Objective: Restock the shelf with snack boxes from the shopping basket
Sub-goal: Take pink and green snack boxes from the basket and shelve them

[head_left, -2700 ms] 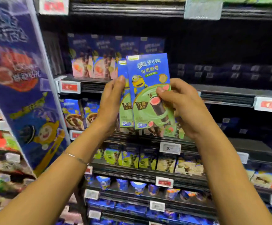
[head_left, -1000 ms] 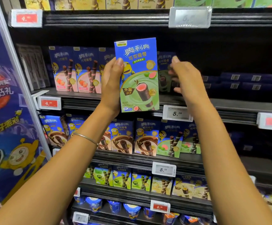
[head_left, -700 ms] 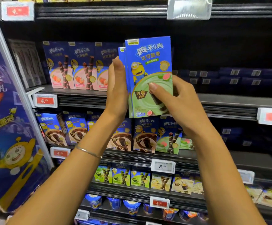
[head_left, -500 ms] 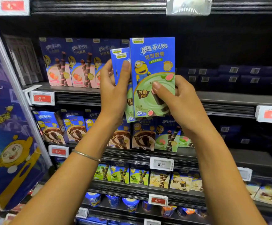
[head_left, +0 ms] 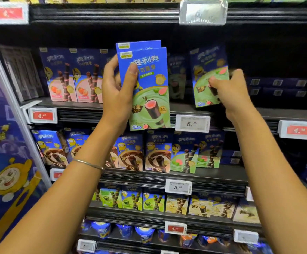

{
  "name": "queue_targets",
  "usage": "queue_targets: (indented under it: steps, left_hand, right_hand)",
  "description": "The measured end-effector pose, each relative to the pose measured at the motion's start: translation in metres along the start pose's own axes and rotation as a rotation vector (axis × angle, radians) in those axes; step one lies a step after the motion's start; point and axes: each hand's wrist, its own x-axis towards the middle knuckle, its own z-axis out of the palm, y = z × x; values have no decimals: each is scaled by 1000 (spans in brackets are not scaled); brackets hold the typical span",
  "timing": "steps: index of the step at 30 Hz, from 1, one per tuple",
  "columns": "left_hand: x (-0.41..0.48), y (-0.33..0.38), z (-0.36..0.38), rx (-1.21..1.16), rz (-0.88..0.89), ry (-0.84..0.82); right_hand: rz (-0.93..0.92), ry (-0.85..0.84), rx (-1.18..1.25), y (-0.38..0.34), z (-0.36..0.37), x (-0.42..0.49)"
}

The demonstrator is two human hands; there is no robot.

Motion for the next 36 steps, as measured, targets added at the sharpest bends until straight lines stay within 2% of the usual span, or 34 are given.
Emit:
queue_targets:
  steps: [4, 7, 10, 18, 24, 30, 36]
  left_hand:
    - [9, 1, 9, -49, -18, 2]
    - [14, -2, 15, -82, -53, 12]
    - [16, -6, 20, -72, -74, 13]
    - [21, -13, 24, -43, -75, -9]
    - [19, -13, 28, -46, -73, -20]
    - [17, -14, 33, -35, -99, -22]
    - [18, -14, 33, -27, -106, -16]
  right_hand:
    - [135, 14, -192, 13, 6, 33]
    - [133, 37, -172, 22, 11, 49]
    - [132, 30, -299, 28, 11, 61]
    - [145, -118, -677, 30, 16, 77]
    - [158, -107, -665, 28, 24, 84]
    - [96, -142, -775, 34, 27, 92]
    - [106, -136, -713, 35, 29, 96]
